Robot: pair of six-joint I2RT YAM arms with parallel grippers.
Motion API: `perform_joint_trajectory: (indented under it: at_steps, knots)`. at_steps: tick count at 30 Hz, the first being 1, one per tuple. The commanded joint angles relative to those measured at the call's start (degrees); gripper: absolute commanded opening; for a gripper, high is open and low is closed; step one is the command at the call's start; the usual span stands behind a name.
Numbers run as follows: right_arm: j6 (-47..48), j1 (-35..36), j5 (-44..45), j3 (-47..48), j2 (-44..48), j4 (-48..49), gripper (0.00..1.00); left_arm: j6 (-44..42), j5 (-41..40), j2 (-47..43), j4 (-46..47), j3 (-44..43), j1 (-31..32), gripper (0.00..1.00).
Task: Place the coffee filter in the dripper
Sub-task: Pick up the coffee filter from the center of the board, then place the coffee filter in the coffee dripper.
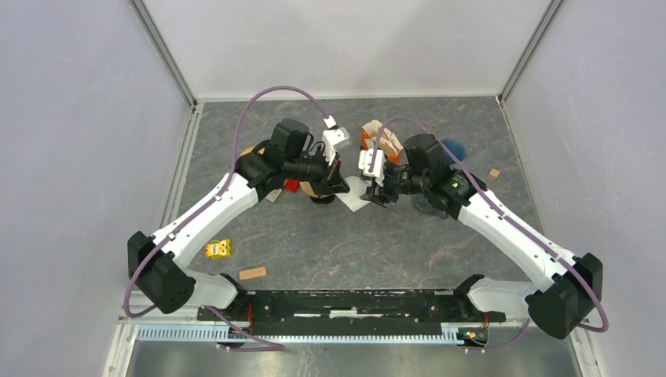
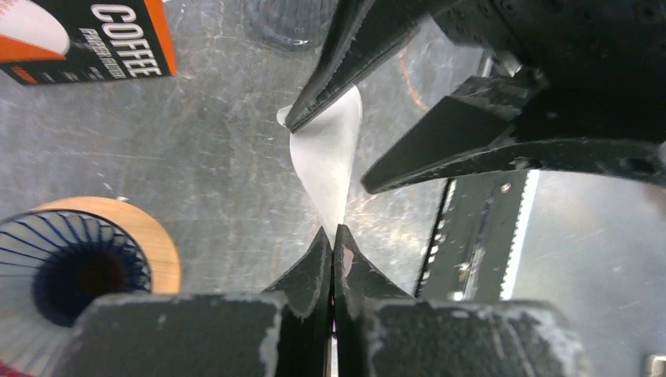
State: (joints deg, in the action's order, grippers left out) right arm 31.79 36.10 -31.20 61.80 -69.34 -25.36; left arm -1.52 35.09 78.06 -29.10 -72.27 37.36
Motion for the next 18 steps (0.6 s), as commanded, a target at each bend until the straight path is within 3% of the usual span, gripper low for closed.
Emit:
perform_joint_trajectory:
  at_steps: [1,4,9,14,18]
  knots:
    - [1.78,-0.16,-0.1,0.48,2.8,-1.2,0.65,-19.09,1.42,-1.9,-7.93,-4.19,0.35,0.02]
    - [3.86,-0.15,-0.42,-1.04,4.69,-2.42,0.77,-31.71,-0.15,-2.37,-16.53,-5.65,0.34,0.02]
    - [4.68,-0.16,-4.32,-2.49,5.2,-2.85,0.85,-45.47,0.15,-3.03,-26.76,-7.05,1.24,0.02]
    - [6.32,-0.15,-12.19,-2.74,3.23,-4.78,0.88,-48.64,-0.11,-4.11,-28.99,-6.94,2.67,0.02]
    - [6.65,-0.22,-17.65,-4.07,0.96,-4.91,0.82,-49.38,1.83,-4.65,-28.91,-6.68,3.5,0.02]
